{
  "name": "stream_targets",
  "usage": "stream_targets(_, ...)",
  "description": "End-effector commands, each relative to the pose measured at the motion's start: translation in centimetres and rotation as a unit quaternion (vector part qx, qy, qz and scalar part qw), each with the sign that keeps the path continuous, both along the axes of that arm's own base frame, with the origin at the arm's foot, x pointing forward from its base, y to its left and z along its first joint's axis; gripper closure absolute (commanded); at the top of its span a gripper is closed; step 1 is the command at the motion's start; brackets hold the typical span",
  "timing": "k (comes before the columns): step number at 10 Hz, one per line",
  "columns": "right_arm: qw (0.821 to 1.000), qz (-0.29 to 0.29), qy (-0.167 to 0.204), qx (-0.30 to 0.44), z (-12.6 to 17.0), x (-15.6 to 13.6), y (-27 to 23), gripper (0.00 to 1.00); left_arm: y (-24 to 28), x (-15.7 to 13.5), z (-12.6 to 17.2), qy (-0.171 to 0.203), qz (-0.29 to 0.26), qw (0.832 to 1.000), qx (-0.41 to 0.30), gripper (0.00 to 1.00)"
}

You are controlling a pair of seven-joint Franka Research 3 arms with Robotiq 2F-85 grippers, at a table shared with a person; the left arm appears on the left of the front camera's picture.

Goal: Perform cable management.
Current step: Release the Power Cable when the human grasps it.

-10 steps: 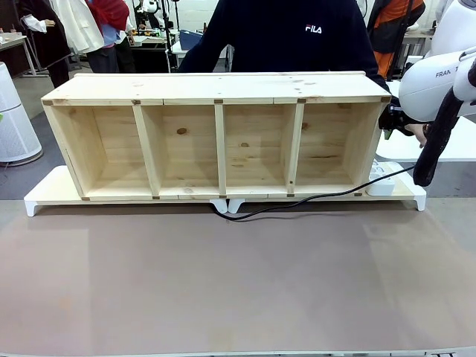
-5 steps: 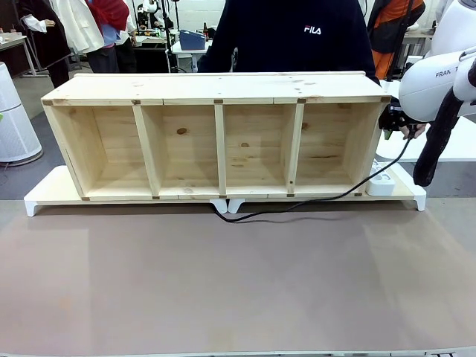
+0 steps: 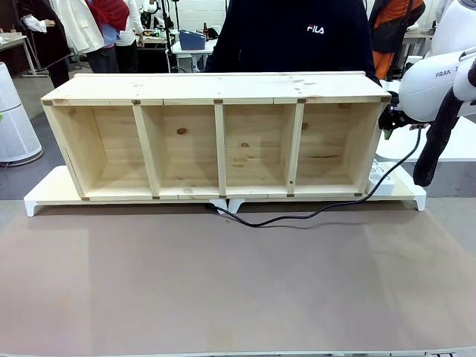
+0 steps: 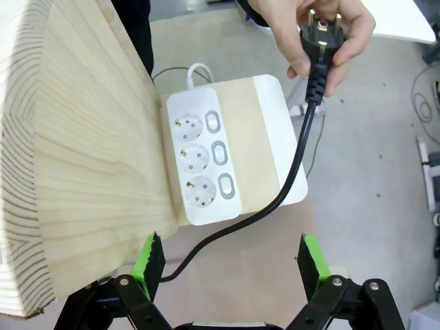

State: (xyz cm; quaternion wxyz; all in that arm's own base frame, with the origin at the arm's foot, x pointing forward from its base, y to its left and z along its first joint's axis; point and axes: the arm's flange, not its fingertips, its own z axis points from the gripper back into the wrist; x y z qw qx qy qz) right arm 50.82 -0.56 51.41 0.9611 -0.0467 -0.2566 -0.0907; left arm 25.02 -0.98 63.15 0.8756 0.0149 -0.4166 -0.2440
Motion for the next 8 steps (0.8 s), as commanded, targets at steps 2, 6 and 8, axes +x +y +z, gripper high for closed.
stream_targets(2, 1.000, 0.000, 0.000, 0.000, -0.01, 0.00, 0.02, 0.00, -0.07, 0.20, 0.00, -0.003, 0.005, 1.000, -0.007, 0.00)
stream_targets(6, 1.000, 0.000, 0.000, 0.000, -0.01, 0.00, 0.02, 0.00, -0.07, 0.20, 0.00, -0.003, 0.005, 1.000, -0.007, 0.00)
stream_targets(8, 1.000, 0.000, 0.000, 0.000, -0.01, 0.00, 0.02, 0.00, -0.07, 0.20, 0.00, -0.003, 0.005, 1.000, -0.007, 0.00)
